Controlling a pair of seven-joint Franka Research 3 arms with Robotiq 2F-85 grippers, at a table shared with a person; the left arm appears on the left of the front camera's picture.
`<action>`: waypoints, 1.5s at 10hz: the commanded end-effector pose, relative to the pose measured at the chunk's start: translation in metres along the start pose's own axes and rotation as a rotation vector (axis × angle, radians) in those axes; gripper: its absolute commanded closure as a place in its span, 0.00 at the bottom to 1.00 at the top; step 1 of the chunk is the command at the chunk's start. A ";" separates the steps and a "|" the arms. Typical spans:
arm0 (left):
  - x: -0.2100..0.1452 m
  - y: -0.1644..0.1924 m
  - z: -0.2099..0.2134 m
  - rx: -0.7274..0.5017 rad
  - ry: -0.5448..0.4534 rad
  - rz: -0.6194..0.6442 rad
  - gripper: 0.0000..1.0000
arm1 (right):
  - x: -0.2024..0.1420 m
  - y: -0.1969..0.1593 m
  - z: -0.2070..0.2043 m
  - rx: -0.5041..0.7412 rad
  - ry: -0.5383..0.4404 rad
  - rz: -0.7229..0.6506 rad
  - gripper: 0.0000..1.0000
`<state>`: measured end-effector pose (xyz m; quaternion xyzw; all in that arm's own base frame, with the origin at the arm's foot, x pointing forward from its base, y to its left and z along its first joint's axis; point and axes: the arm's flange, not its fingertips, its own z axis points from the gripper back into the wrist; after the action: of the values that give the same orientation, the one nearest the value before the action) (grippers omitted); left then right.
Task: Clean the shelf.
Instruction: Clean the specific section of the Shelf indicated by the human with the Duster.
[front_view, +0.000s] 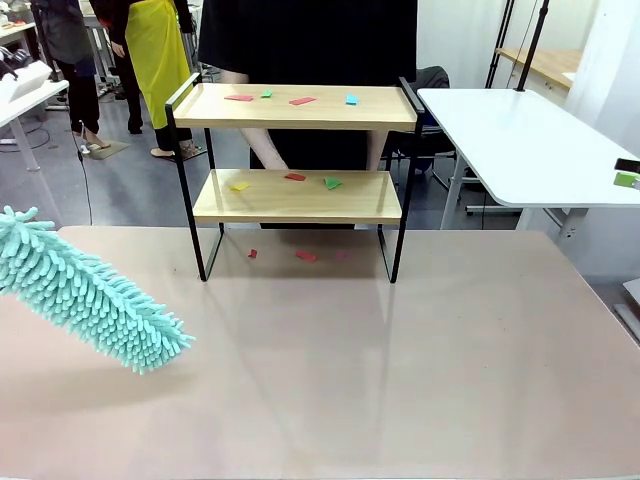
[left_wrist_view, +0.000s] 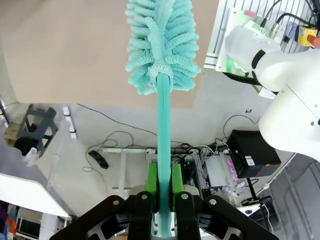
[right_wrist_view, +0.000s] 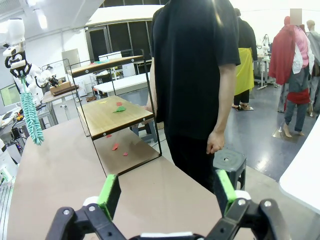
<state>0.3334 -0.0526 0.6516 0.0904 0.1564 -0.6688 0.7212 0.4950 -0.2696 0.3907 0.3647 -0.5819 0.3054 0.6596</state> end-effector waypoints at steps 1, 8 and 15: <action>-0.005 -0.001 0.003 -0.002 0.003 -0.016 0.87 | 0.002 0.001 -0.002 0.002 0.000 0.005 0.00; -0.005 -0.001 0.003 -0.002 0.003 -0.016 0.87 | 0.002 0.001 -0.002 0.002 0.000 0.005 0.00; -0.005 -0.001 0.003 -0.002 0.003 -0.016 0.87 | 0.002 0.001 -0.002 0.002 0.000 0.005 0.00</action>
<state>0.3334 -0.0526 0.6516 0.0904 0.1564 -0.6688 0.7212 0.4950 -0.2696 0.3907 0.3647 -0.5819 0.3054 0.6596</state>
